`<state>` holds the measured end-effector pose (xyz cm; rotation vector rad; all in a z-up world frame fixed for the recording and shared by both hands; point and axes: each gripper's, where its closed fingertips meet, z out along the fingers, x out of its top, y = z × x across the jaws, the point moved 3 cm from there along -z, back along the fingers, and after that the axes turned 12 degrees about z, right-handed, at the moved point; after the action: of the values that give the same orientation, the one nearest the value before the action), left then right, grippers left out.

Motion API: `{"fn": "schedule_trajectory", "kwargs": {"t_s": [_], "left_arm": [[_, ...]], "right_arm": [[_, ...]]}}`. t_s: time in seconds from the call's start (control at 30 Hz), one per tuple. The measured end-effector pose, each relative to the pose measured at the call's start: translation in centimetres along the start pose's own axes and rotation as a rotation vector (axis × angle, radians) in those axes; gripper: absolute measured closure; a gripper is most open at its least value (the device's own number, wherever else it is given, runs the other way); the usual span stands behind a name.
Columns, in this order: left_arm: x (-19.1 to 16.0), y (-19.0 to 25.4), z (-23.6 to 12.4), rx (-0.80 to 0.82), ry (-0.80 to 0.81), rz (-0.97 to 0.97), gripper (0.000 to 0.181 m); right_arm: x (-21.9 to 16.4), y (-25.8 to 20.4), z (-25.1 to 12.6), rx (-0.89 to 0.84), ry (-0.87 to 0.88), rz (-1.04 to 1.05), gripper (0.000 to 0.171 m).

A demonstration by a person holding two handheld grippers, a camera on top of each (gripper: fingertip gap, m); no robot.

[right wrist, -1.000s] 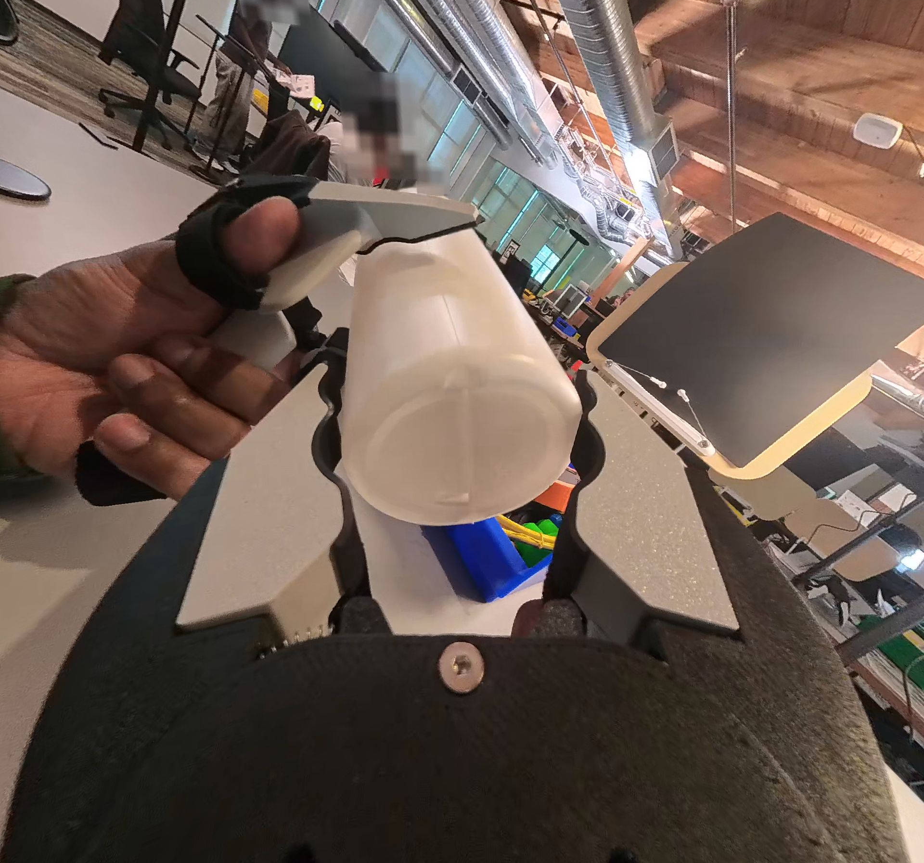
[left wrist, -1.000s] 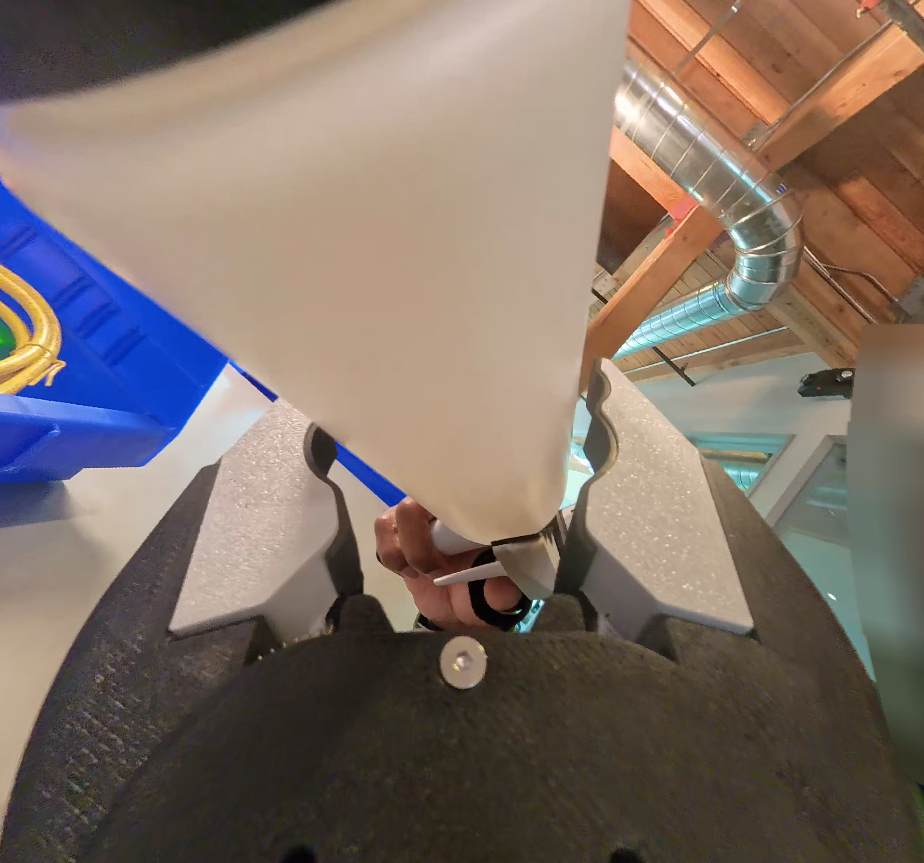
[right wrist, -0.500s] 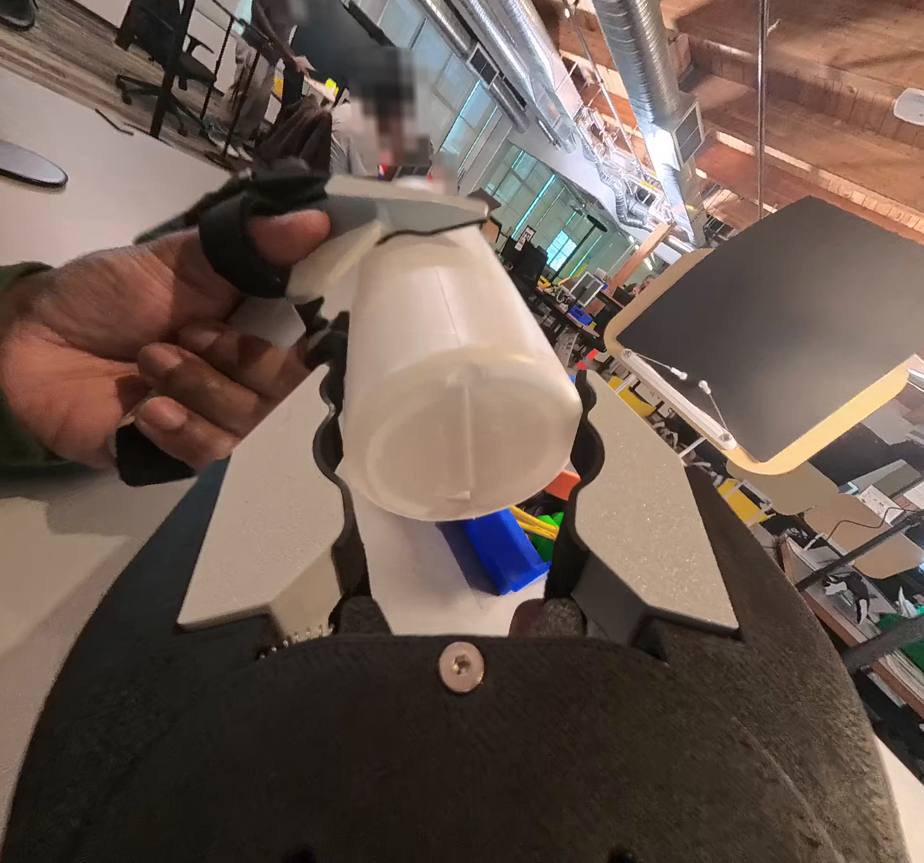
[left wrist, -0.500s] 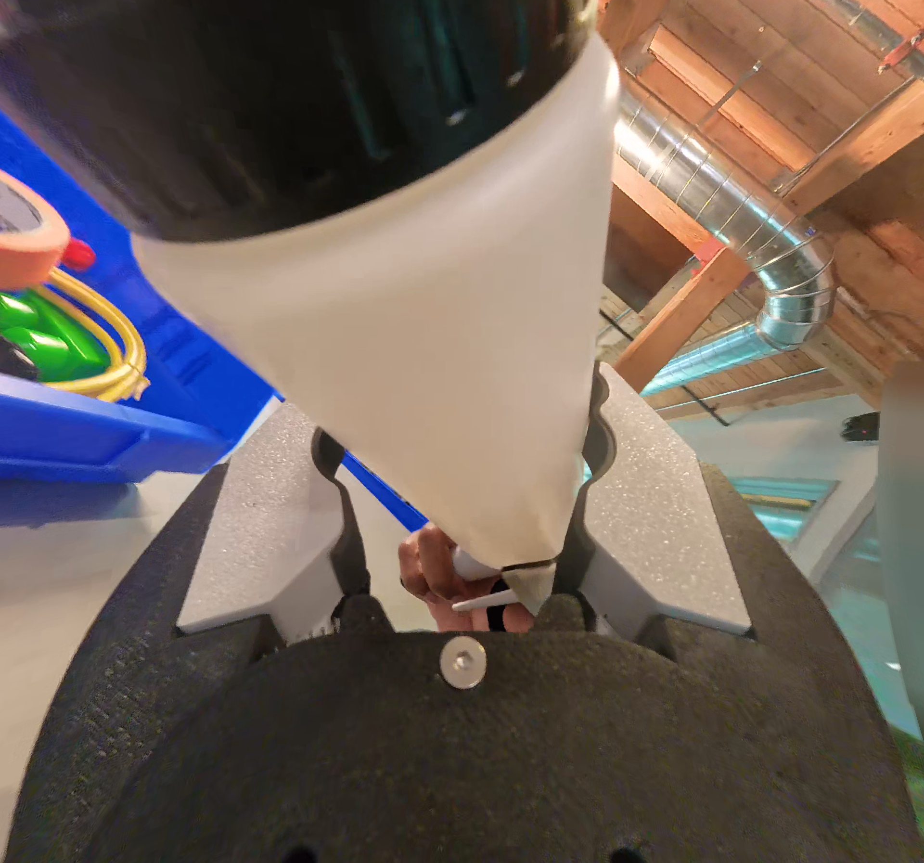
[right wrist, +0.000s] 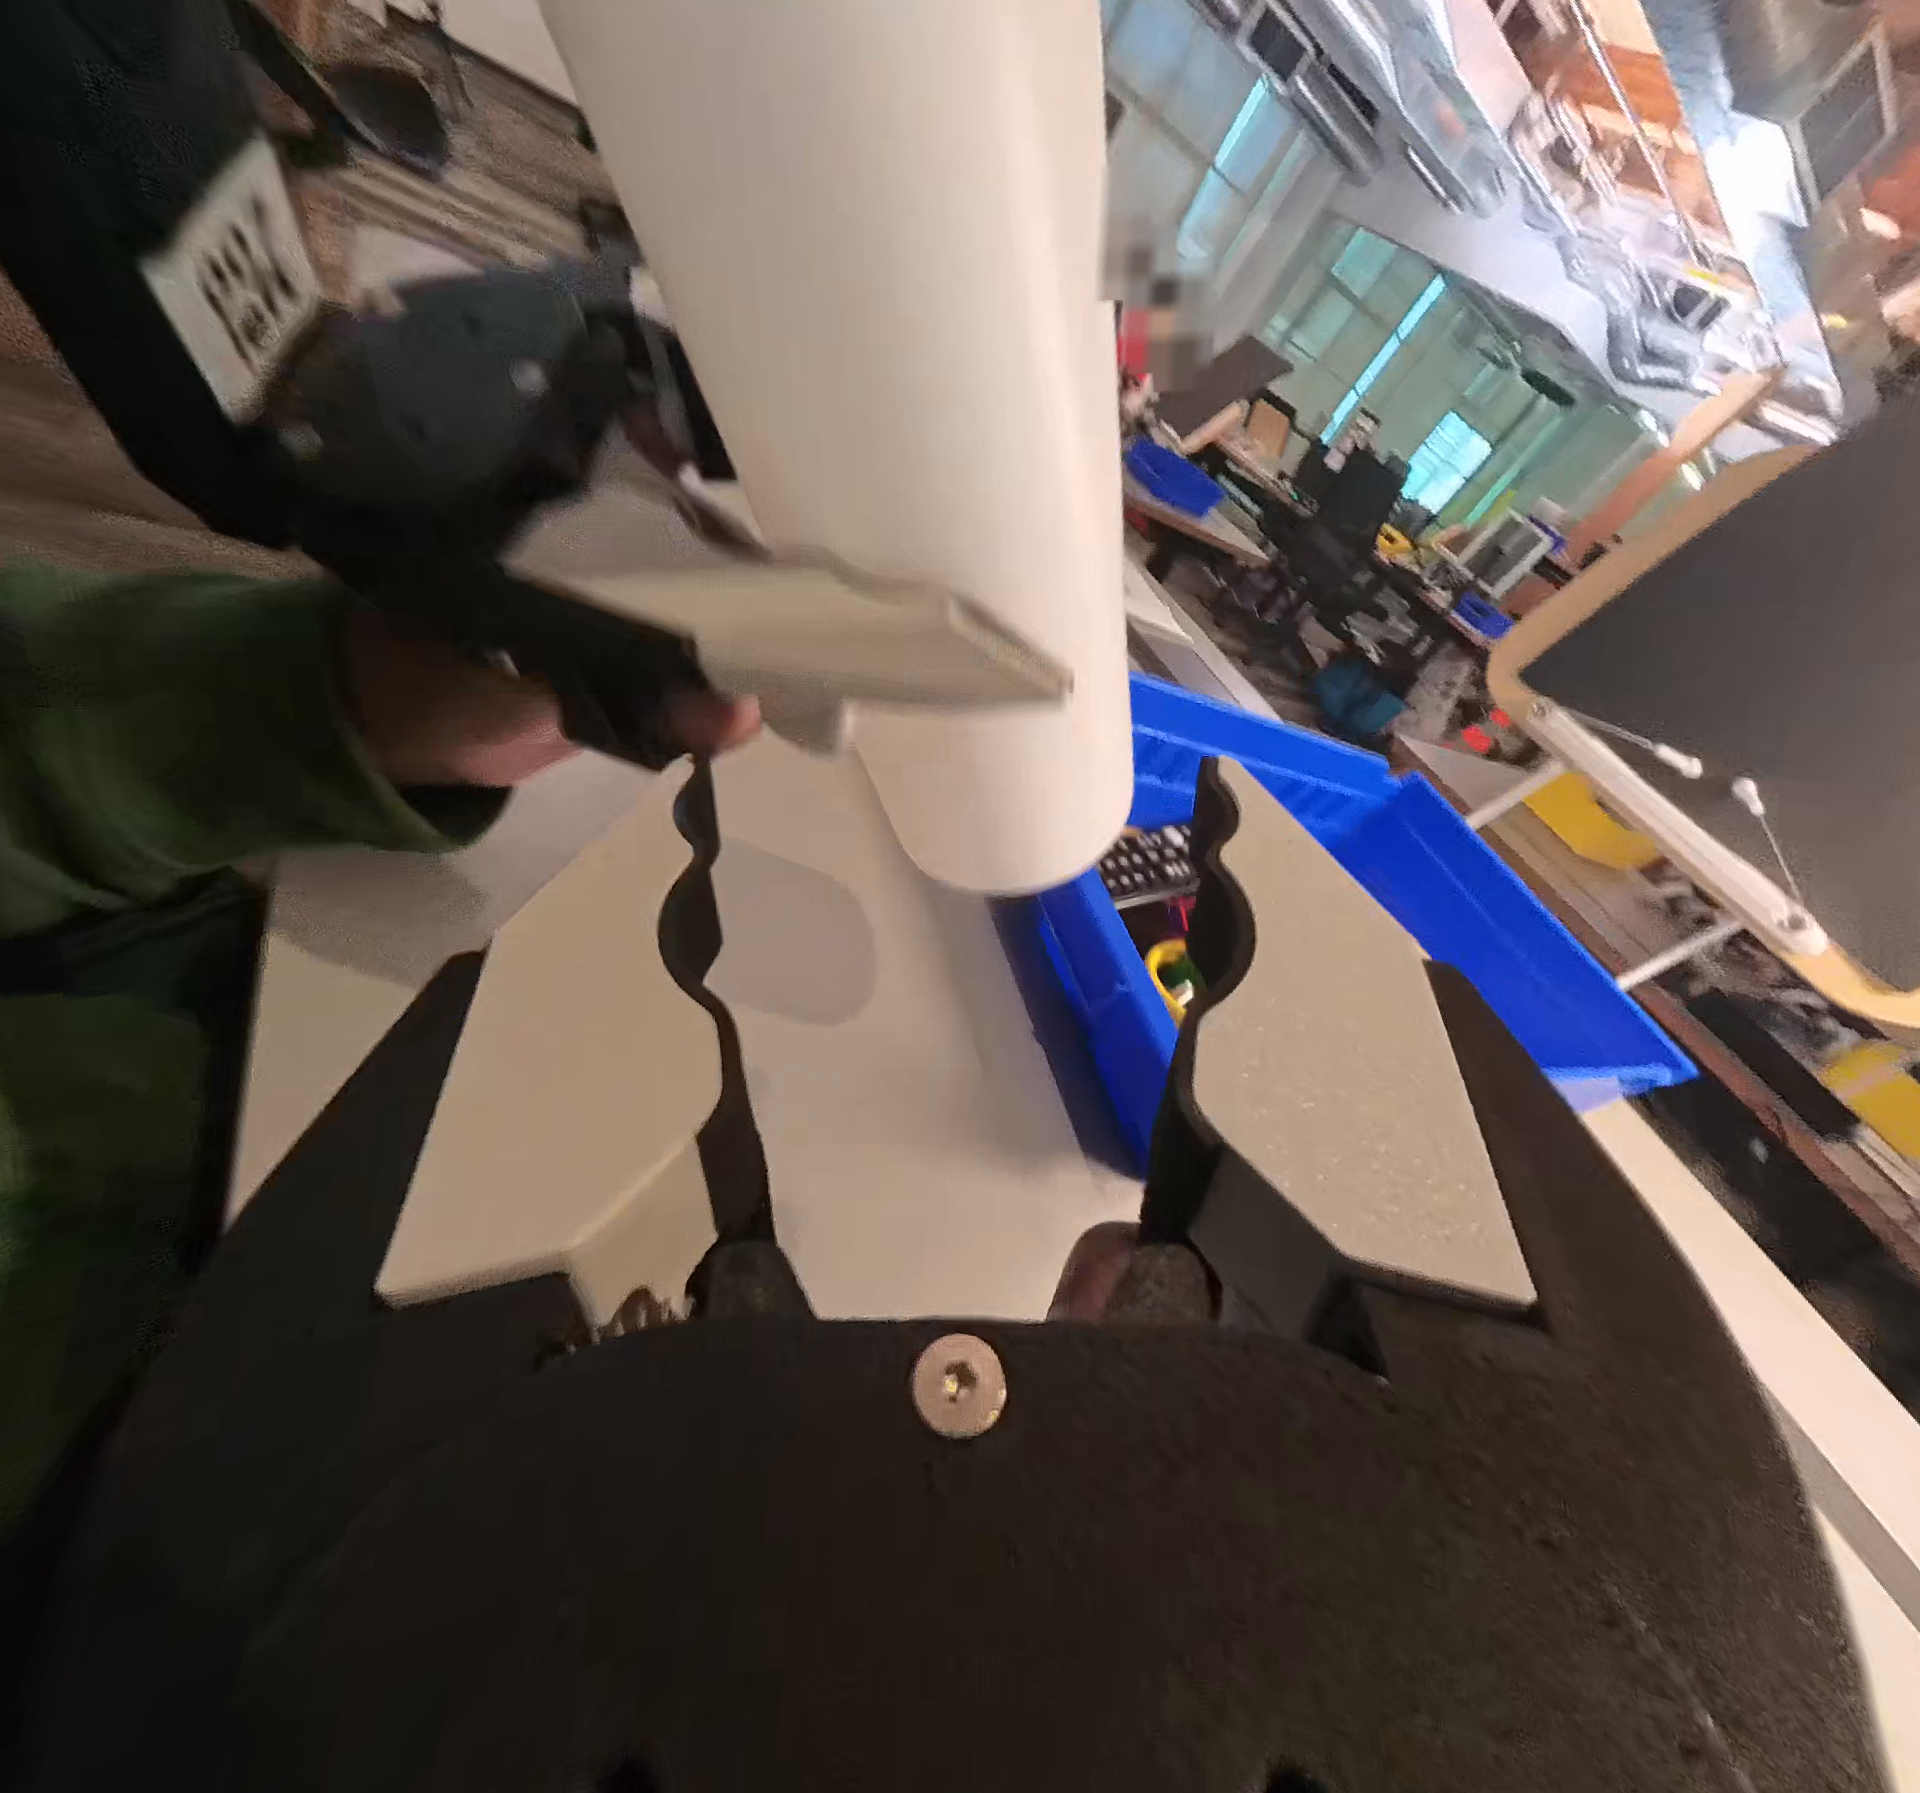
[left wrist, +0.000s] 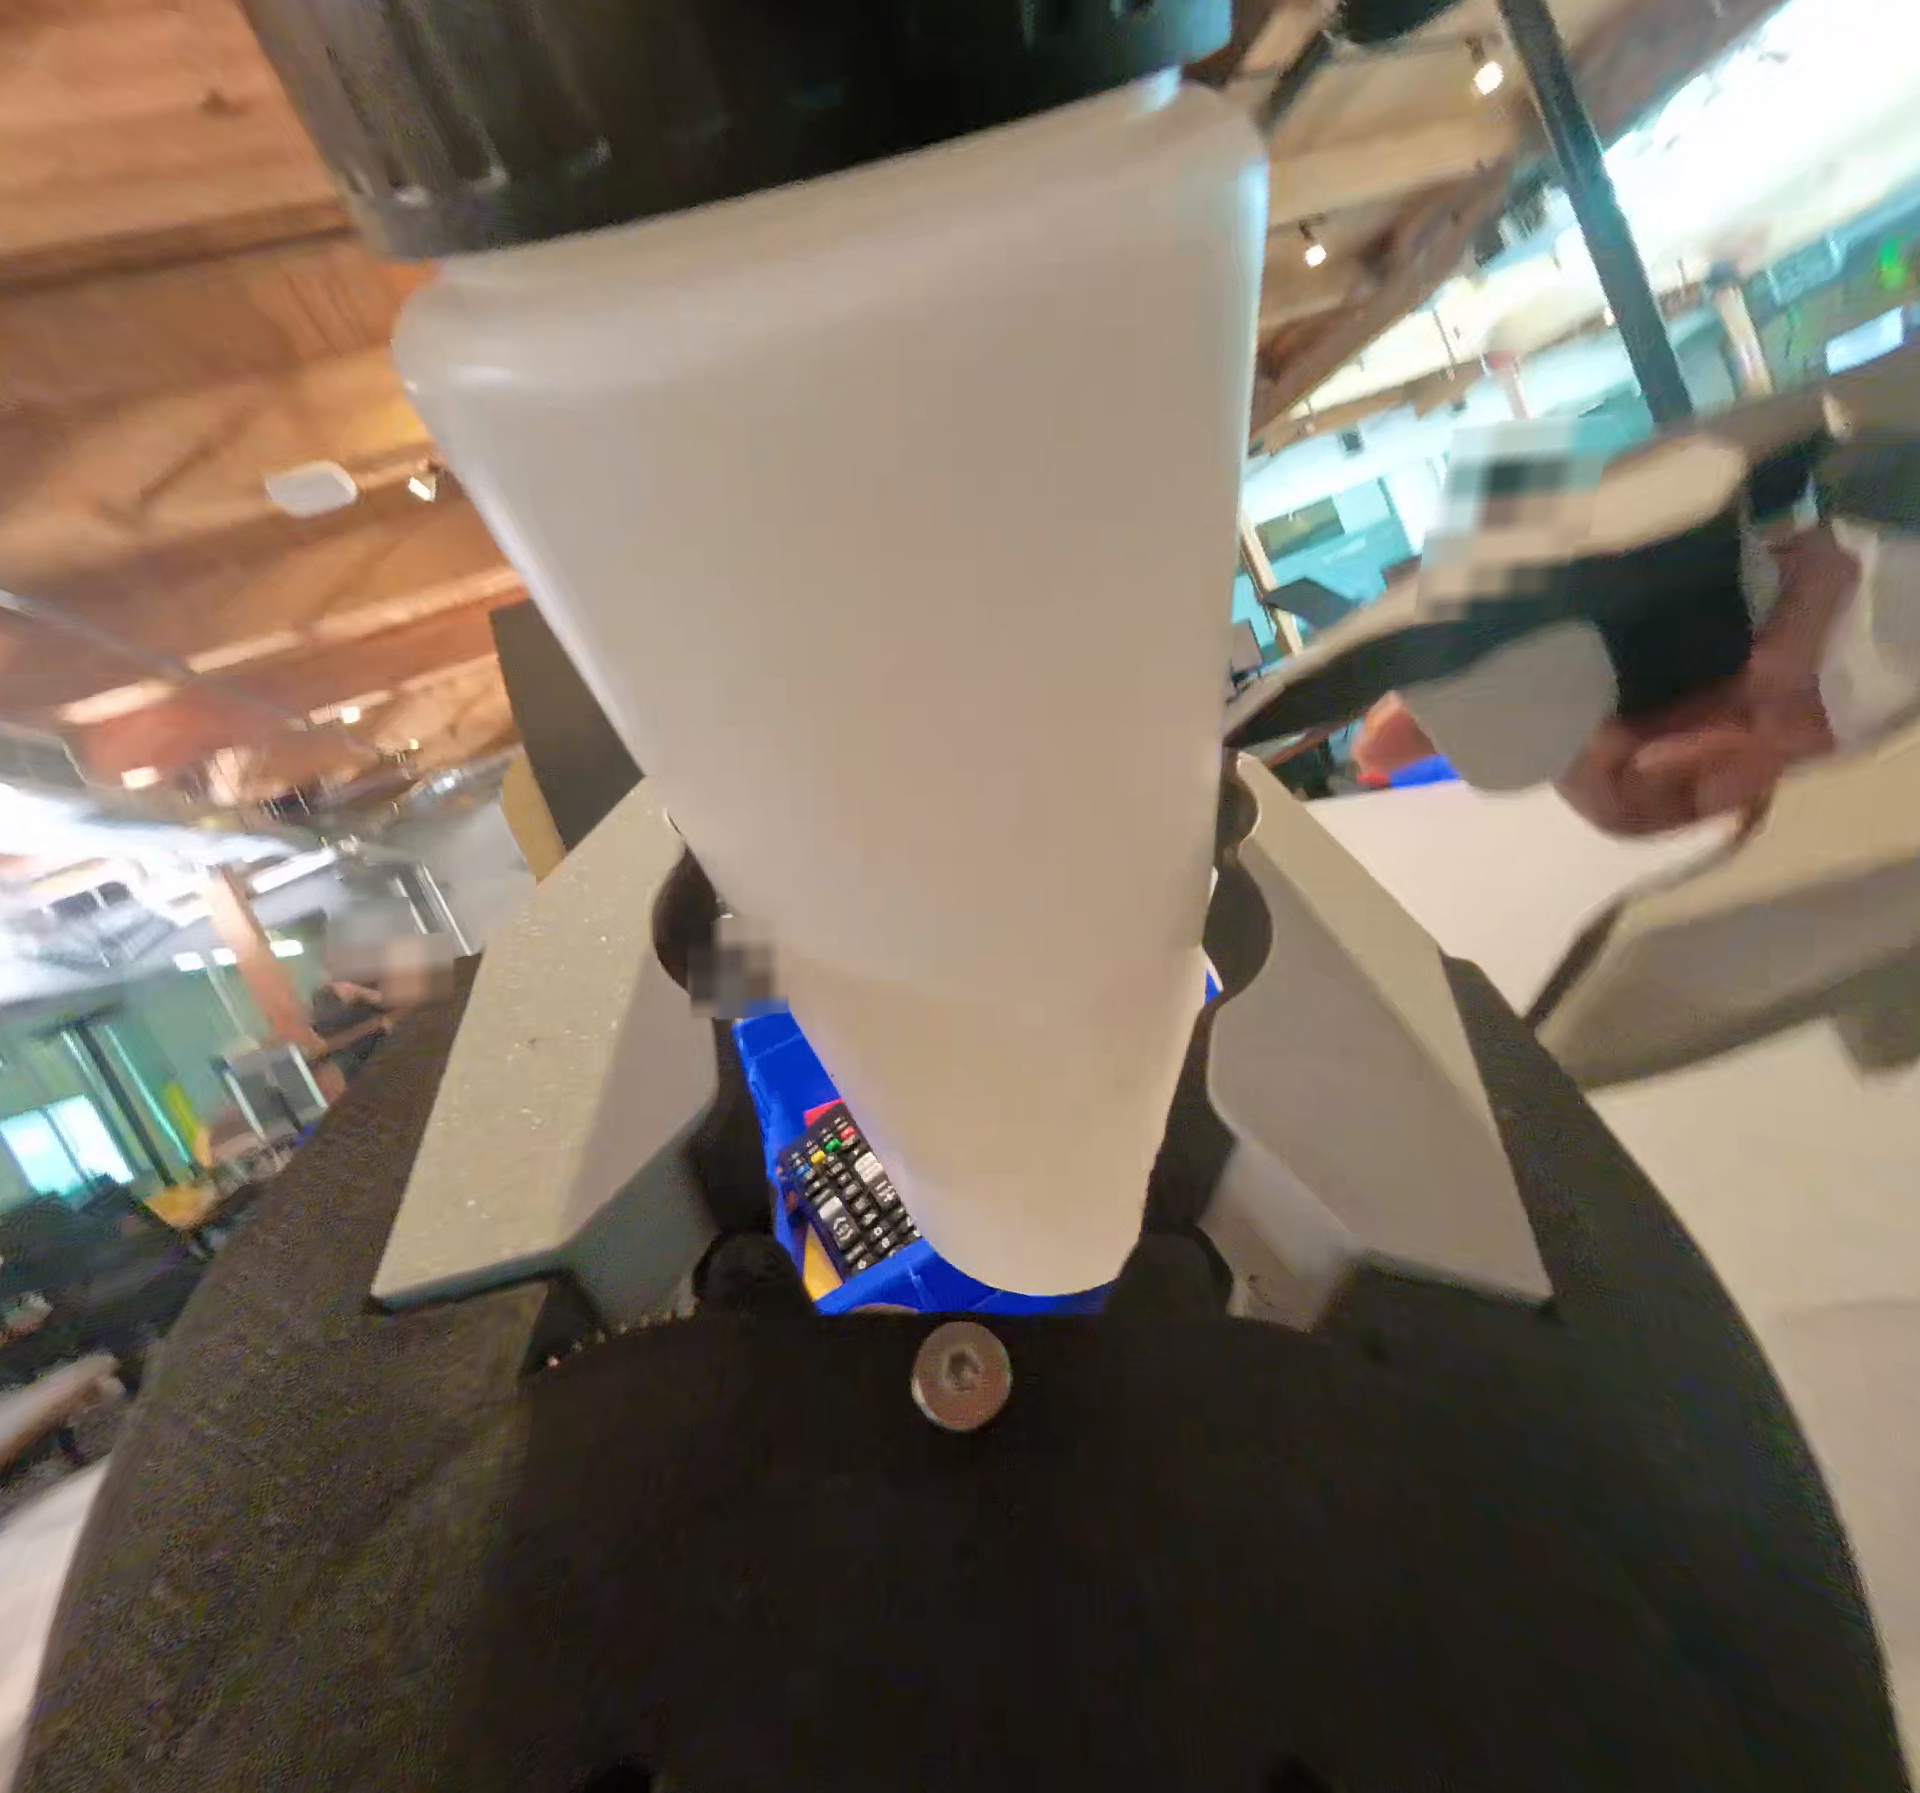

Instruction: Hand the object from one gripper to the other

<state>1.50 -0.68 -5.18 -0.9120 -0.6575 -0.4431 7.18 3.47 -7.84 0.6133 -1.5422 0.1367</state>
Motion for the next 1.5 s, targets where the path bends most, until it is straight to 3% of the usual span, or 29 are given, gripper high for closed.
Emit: {"fn": "schedule_trajectory", "kwargs": {"t_s": [0.2, 0.43, 0.7, 0.83, 0.93, 1.07, 1.17, 1.33, 1.5], "left_arm": [[0.7, 3.2, 0.2, -0.086, 0.021, 0.188, 0.086], [1.3, 6.3, 0.0, -0.191, 0.071, 0.334, 0.085], [0.8, 5.8, 0.4, -0.197, 0.041, 0.223, 0.092], [0.7, 4.0, 0.7, -0.231, 0.039, -0.1, 0.084], [0.5, 1.8, 0.8, -0.288, 0.082, -0.548, 0.079], [-0.6, -0.7, 0.7, -0.422, 0.225, -1.245, 0.075], [-1.5, 0.2, 1.1, -0.569, 0.225, -1.566, 0.075], [-0.9, 3.4, 1.1, -0.689, 0.101, -1.464, 0.069], [0.2, 5.9, 0.6, -0.875, 0.044, -1.519, 0.064]], "right_arm": [[2.7, -1.8, -1.6, 0.099, 0.134, -0.019, 0.073], [3.7, -1.7, -0.7, 0.013, 0.194, 0.018, 0.071], [4.1, 0.7, -1.3, -0.102, 0.279, 0.074, 0.075], [5.3, 3.7, -3.8, -0.175, 0.452, 0.228, 0.075], [6.0, 5.8, -6.5, -0.179, 0.646, 0.395, 0.075], [6.4, 7.2, -9.3, -0.042, 0.915, 0.641, 0.08], [5.6, 7.3, -8.3, -0.025, 0.933, 0.737, 0.08], [5.1, 7.5, -8.3, -0.019, 1.041, 0.818, 0.08], [5.1, 8.5, -10.4, -0.03, 1.161, 0.875, 0.08]]}}
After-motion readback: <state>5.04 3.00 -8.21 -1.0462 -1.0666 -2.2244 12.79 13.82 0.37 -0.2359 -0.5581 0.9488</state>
